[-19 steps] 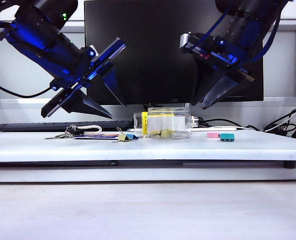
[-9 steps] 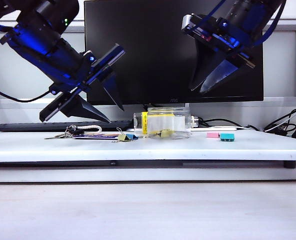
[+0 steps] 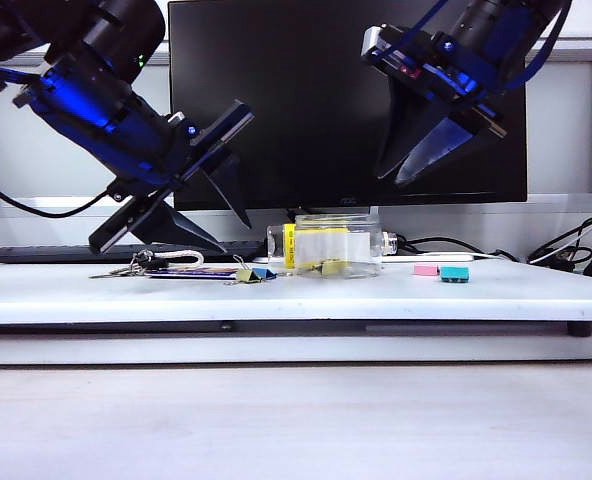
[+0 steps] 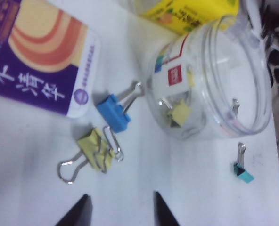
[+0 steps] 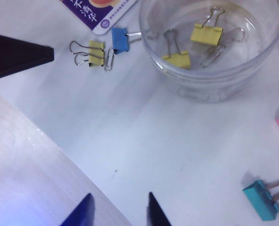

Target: Pick up the clips with the largest number of clips of the same color on the table and place them in a round transparent plastic box.

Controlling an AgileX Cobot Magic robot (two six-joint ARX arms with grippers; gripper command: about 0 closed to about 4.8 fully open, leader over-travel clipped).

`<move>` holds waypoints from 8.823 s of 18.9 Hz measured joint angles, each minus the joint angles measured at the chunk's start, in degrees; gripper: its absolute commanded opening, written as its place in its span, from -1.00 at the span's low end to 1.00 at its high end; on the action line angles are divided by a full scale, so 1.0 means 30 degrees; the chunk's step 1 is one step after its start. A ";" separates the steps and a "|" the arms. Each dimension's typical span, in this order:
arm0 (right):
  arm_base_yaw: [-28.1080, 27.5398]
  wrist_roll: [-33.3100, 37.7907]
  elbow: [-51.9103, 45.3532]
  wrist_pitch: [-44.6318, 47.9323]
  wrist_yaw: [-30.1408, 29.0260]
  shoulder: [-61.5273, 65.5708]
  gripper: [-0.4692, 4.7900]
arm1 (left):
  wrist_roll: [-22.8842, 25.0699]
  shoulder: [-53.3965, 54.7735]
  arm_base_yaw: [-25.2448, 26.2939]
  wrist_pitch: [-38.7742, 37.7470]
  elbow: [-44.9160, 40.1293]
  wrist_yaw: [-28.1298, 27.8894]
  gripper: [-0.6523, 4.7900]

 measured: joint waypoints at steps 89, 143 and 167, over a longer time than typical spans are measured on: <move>-0.0029 0.0051 0.0000 0.0408 -0.0284 -0.0022 -0.26 | 0.2004 0.1872 -0.0015 -0.0933 0.1625 -0.0845 -0.77; -0.3424 0.0138 0.0000 0.0510 -0.0095 -0.2477 -0.28 | 0.4153 0.2011 -0.0262 0.0860 0.3723 0.0386 -0.78; -0.4131 0.0437 0.0000 -0.0612 -0.1916 -0.3337 -0.28 | 1.1482 0.4583 -0.1676 0.0481 0.7664 -0.0495 -0.37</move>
